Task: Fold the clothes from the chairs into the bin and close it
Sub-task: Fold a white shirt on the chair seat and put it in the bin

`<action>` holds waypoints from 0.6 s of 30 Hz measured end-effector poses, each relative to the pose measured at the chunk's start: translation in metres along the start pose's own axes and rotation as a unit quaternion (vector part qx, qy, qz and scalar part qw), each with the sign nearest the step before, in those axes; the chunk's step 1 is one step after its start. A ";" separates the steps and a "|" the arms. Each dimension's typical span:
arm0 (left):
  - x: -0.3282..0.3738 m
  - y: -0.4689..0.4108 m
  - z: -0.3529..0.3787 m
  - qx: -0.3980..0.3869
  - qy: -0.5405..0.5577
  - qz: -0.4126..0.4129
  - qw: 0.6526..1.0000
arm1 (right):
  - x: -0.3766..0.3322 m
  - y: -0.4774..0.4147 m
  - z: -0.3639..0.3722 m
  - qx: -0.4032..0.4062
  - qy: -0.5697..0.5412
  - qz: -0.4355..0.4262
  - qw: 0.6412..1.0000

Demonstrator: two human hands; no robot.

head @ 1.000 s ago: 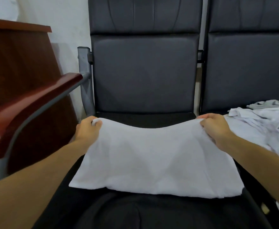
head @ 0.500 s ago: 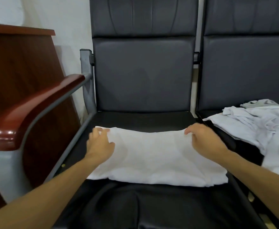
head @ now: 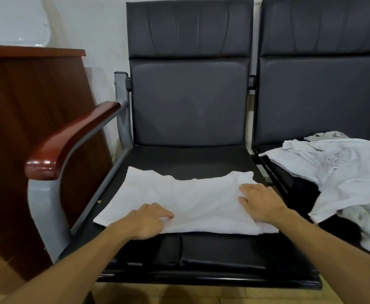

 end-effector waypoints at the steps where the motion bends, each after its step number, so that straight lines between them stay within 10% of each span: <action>1: -0.001 0.001 -0.002 0.007 0.001 -0.005 1.000 | -0.002 -0.001 -0.001 -0.011 0.007 0.000 1.000; 7: -0.003 -0.004 -0.005 0.024 0.019 -0.036 0.999 | -0.002 -0.011 -0.010 -0.019 0.029 0.130 0.991; 18: -0.045 -0.002 -0.022 0.280 -0.093 -0.213 0.931 | -0.052 0.000 -0.003 -0.109 -0.092 -0.055 0.988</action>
Point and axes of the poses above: each hand's wrist, its own y-axis away from the middle knuckle, its own z-axis out of the palm, x = y × z, the point moved 1 cm from there along -y, towards the middle knuckle, and after that the axes turned 11 degrees about -z, right-handed, at the moved point
